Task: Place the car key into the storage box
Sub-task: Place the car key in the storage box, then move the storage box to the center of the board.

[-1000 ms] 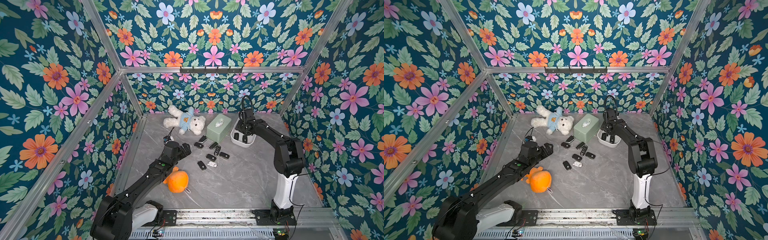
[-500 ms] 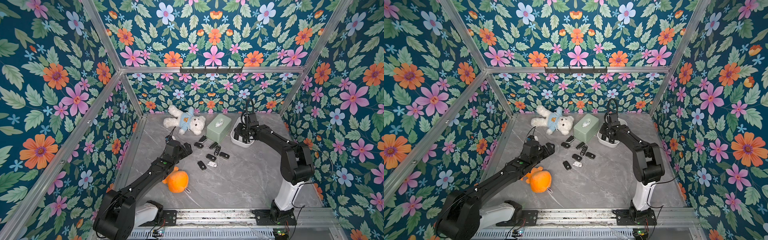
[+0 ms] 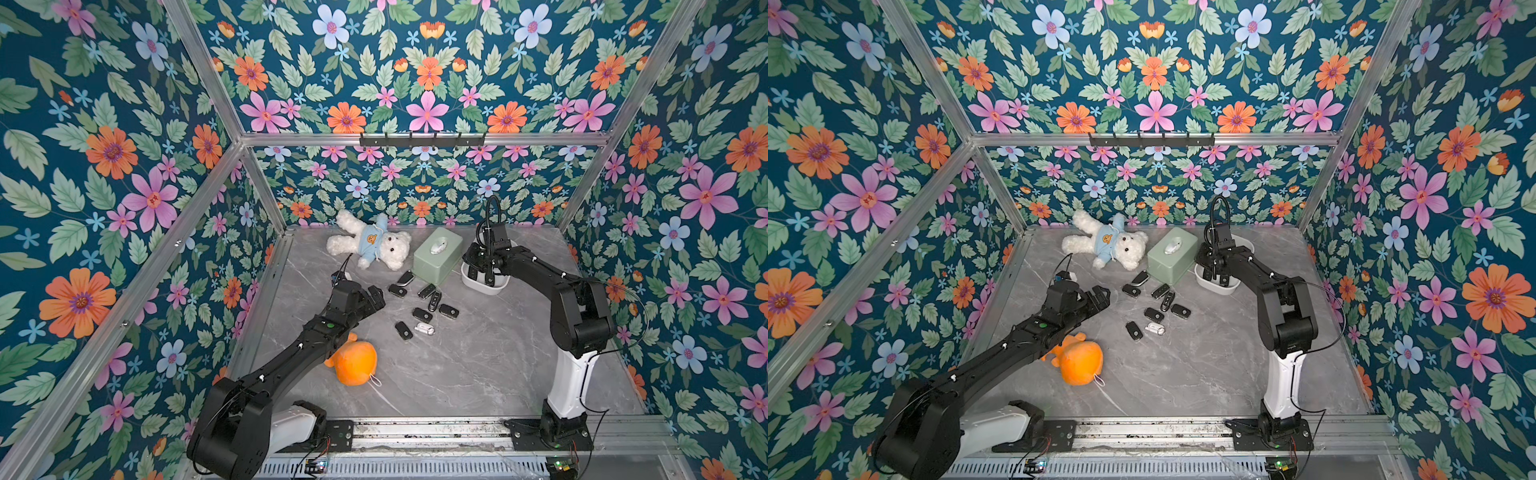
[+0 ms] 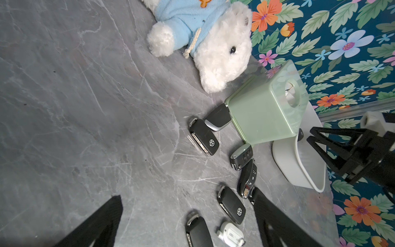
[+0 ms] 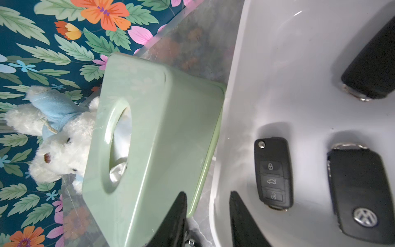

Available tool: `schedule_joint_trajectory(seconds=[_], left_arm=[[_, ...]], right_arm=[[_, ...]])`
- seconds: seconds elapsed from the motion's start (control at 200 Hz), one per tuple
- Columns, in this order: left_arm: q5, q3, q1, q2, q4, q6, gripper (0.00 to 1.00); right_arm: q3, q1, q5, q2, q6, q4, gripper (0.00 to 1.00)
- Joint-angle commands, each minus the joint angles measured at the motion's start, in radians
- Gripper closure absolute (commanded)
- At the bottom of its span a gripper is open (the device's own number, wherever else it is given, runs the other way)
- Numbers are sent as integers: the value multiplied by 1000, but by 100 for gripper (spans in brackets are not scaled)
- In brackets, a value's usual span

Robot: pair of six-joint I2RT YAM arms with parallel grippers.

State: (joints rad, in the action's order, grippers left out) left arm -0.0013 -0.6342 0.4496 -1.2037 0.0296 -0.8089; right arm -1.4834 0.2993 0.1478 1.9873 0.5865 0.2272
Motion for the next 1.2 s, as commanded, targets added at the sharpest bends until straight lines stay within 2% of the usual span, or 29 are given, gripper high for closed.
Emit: schedule_joint_trajectory(seconds=[0.0,0.375,0.57,0.75,0.98,1.195], left_arm=[[-14,2,-2,8,15,10,0],[-43,32,-3,64,-8,14,0],[-50,39,-3,78,-16,15,0],[-51,42,-4,81,-15,14,0],[-34,38,-4,66,-5,13,0],[23,24,-4,19,19,2,0]], right_arm=[[-34,5,-26,27,-9,36,65],[-145,33,-122,121,-47,151,69],[-166,44,-141,134,-57,176,81],[-161,49,-151,111,-70,196,86],[-74,62,-168,29,-91,204,88],[132,82,-167,-112,-100,165,88]])
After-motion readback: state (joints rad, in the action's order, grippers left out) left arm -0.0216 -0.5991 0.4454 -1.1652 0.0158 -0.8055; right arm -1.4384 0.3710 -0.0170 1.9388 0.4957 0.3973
